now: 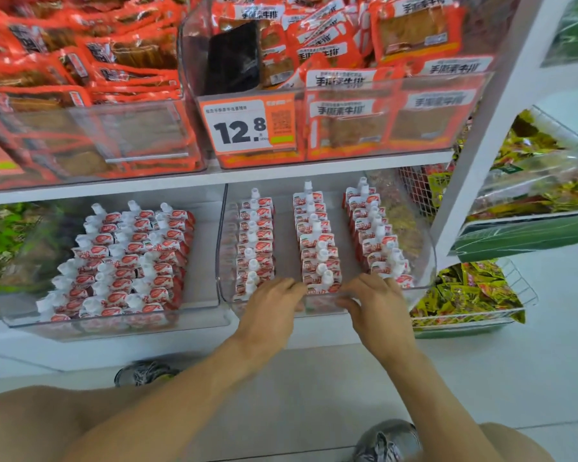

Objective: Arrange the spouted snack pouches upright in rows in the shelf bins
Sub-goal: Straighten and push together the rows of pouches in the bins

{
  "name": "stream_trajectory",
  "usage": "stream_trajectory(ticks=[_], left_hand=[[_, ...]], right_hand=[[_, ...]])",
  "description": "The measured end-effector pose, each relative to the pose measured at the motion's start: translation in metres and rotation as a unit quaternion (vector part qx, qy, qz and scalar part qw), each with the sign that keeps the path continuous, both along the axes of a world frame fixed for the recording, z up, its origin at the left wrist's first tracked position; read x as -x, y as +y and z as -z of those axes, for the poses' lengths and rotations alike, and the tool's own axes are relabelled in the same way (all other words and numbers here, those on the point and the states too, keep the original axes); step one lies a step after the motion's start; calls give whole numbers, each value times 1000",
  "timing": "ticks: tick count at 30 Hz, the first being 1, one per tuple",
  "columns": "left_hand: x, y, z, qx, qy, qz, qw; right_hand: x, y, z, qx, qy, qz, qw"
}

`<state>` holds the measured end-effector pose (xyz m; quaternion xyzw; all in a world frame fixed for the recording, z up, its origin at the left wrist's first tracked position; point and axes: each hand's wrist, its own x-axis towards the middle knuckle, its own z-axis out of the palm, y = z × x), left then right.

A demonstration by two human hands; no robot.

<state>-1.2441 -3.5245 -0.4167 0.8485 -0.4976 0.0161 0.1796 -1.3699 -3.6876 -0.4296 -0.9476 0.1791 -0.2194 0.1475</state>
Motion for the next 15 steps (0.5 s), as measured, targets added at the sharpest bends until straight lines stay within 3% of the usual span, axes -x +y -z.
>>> stream_trajectory(ticks=[7, 15], left_hand=[[-26, -23, -14, 42, -36, -33, 998], [-29, -50, -13, 22, -9, -9, 1000]], right_hand=[[-30, -21, -13, -46, -69, -32, 996], [-37, -46, -16, -93, -33, -6, 995]])
